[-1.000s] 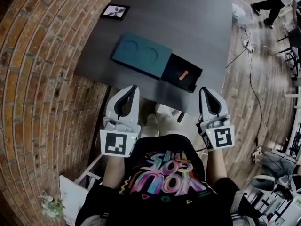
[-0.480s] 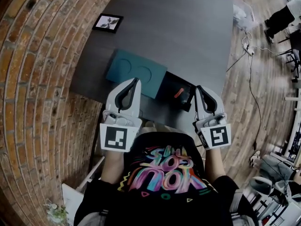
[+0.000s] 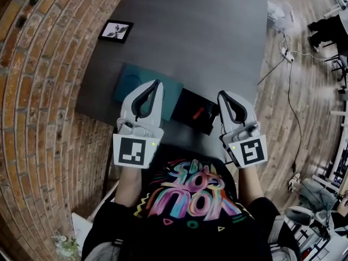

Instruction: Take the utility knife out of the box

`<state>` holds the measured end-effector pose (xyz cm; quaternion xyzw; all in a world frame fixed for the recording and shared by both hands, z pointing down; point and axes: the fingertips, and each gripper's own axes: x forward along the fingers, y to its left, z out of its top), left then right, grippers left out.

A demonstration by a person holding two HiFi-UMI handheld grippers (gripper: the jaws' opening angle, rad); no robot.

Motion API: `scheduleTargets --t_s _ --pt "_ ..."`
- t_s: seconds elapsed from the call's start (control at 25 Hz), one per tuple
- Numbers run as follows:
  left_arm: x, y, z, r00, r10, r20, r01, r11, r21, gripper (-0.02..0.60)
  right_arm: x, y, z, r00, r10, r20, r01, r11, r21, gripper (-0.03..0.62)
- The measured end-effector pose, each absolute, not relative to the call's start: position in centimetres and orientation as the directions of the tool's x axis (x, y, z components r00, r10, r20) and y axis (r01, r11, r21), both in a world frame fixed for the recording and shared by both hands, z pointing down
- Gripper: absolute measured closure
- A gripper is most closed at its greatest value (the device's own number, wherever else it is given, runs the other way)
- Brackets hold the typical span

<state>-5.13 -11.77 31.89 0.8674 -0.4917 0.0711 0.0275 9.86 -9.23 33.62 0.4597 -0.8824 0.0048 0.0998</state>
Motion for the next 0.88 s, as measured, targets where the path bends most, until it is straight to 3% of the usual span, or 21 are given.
scheduleTargets --t_s 0.56,0.88 --pt "-4.4 -14.2 32.2 0.575 -0.8 0.17 -0.81 -0.586 -0.017 0.58 10.4 -10.7 33.8 -0.497 -0.845 0.201 -0.848 0.521 0.096 0.594" --pt "-4.8 -14.3 32.6 0.578 -0.797 0.176 -0.808 -0.588 -0.009 0.58 9.1 -9.9 36.6 -0.586 -0.743 0.324 -0.774 0.631 0.048 0.592"
